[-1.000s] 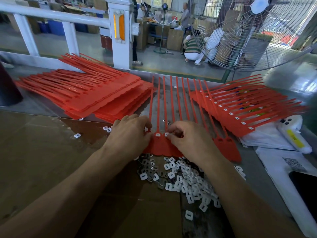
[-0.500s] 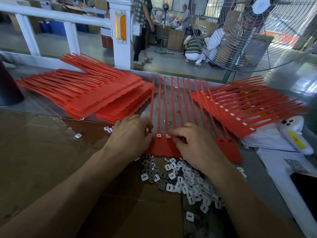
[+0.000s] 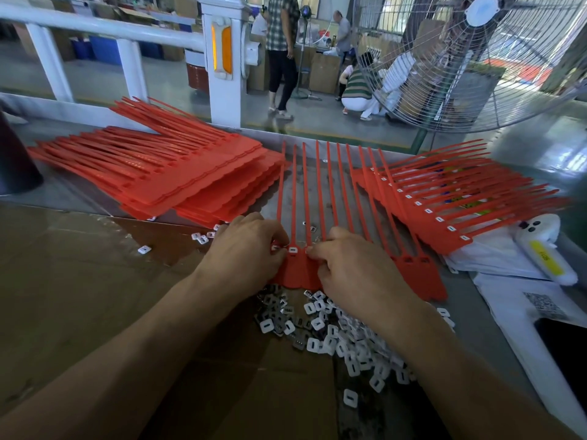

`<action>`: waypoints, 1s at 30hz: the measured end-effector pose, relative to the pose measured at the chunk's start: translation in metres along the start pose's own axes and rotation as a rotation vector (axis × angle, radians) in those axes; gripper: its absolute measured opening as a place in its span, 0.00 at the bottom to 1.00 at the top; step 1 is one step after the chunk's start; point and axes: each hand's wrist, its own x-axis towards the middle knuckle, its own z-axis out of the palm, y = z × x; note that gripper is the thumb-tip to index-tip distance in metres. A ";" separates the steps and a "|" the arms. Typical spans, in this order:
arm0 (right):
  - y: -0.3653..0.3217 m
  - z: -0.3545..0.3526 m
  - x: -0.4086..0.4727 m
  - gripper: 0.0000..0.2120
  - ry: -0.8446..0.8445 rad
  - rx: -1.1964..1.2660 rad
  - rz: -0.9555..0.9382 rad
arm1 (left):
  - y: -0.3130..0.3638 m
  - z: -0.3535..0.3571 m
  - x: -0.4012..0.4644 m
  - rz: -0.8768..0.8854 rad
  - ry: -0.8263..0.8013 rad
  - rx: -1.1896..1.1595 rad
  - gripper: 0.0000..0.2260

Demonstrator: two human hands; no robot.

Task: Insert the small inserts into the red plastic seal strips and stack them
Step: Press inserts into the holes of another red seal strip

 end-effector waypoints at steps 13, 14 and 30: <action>0.030 -0.010 -0.013 0.10 -0.048 0.396 -0.005 | 0.000 -0.002 -0.002 0.009 0.014 -0.025 0.08; 0.032 -0.012 -0.014 0.08 -0.062 0.424 -0.010 | 0.000 -0.001 -0.002 0.011 0.019 -0.032 0.08; 0.027 -0.020 -0.025 0.05 -0.283 0.447 -0.167 | -0.002 0.000 -0.001 0.027 0.037 -0.027 0.07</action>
